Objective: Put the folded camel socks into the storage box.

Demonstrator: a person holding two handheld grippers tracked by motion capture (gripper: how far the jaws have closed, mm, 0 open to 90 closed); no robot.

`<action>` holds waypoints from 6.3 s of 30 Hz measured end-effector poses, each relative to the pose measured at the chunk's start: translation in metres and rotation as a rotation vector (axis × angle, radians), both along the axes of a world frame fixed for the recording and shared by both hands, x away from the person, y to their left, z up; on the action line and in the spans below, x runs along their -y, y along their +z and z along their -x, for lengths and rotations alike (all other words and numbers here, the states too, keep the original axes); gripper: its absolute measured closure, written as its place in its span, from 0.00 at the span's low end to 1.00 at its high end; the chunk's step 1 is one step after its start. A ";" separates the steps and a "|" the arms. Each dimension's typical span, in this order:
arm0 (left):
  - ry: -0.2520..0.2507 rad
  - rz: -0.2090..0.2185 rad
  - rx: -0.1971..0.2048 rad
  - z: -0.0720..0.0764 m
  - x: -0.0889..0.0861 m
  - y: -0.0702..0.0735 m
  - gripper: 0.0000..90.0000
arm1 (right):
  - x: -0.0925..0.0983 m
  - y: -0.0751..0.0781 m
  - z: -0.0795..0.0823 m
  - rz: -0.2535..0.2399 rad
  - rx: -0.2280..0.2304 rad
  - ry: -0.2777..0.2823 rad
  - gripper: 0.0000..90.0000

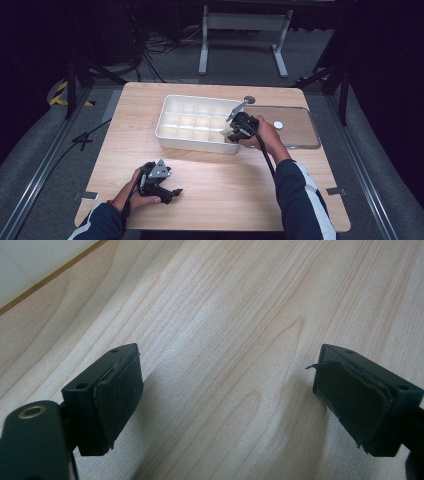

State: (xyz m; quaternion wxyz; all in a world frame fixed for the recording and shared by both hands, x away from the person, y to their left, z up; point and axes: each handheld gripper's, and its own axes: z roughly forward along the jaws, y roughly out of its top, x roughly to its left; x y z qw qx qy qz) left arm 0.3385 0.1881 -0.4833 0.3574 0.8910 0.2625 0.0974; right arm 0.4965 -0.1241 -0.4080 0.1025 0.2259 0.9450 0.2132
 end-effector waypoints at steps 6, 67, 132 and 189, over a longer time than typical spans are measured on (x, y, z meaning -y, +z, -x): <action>-0.007 -0.002 -0.003 -0.001 0.001 0.000 0.13 | -0.004 -0.001 -0.003 0.033 -0.036 -0.006 0.81; 0.004 0.003 -0.003 0.000 0.001 0.000 0.13 | 0.018 0.021 0.022 -0.149 0.038 -0.092 0.58; 0.000 -0.003 0.000 -0.001 0.001 0.000 0.13 | 0.075 0.019 0.102 -0.138 0.184 -0.058 0.46; 0.010 0.000 -0.001 0.000 0.002 0.000 0.13 | 0.167 -0.058 0.162 -0.164 0.201 -0.211 0.39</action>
